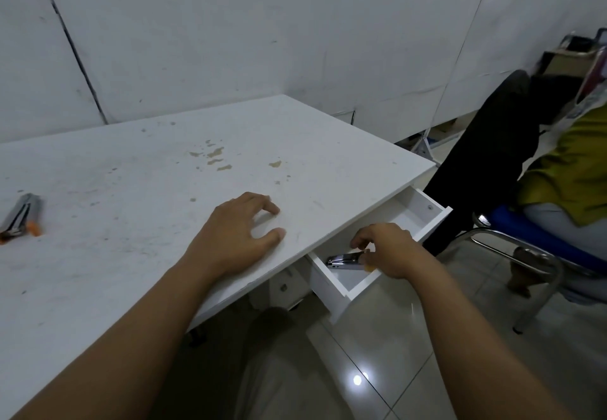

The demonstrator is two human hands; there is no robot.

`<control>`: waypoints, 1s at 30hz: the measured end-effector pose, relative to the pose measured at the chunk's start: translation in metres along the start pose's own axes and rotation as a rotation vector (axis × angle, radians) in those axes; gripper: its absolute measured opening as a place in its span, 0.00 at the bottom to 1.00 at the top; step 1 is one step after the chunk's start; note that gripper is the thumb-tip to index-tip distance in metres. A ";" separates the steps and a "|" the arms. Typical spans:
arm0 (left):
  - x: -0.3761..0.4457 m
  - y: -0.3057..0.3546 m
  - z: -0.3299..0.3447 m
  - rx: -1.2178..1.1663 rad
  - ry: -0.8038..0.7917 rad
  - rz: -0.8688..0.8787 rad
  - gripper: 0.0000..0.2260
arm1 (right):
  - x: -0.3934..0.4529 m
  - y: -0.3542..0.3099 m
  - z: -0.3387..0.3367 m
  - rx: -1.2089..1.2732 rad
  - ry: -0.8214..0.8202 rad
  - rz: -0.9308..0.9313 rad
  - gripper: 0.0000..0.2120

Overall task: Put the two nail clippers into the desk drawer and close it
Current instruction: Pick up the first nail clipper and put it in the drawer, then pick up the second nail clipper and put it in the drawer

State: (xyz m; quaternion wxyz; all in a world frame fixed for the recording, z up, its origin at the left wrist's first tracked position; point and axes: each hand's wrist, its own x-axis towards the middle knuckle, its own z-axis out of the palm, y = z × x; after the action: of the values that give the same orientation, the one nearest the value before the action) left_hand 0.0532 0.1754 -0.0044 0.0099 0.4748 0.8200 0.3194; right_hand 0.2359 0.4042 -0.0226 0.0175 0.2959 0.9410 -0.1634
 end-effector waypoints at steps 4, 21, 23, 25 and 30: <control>-0.004 -0.001 0.000 -0.065 0.029 -0.030 0.15 | -0.022 -0.012 0.005 0.200 0.349 -0.014 0.09; -0.078 -0.060 -0.084 0.082 0.616 -0.485 0.15 | 0.031 -0.243 0.031 0.351 0.094 -0.571 0.23; -0.084 -0.073 -0.097 0.192 0.677 -0.622 0.17 | 0.039 -0.263 0.042 0.334 0.035 -0.587 0.26; -0.089 -0.086 -0.109 0.289 0.678 -0.732 0.21 | 0.048 -0.277 0.054 0.274 0.019 -0.594 0.29; -0.090 -0.122 -0.131 0.318 0.654 -0.852 0.25 | 0.055 -0.280 0.067 0.151 0.087 -0.592 0.29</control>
State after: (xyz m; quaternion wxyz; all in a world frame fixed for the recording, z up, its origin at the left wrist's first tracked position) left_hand -0.0332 -0.0050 0.0094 -0.1887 -0.0268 0.9378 0.2902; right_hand 0.0285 0.1969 -0.0100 -0.0930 0.0160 0.9714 -0.2181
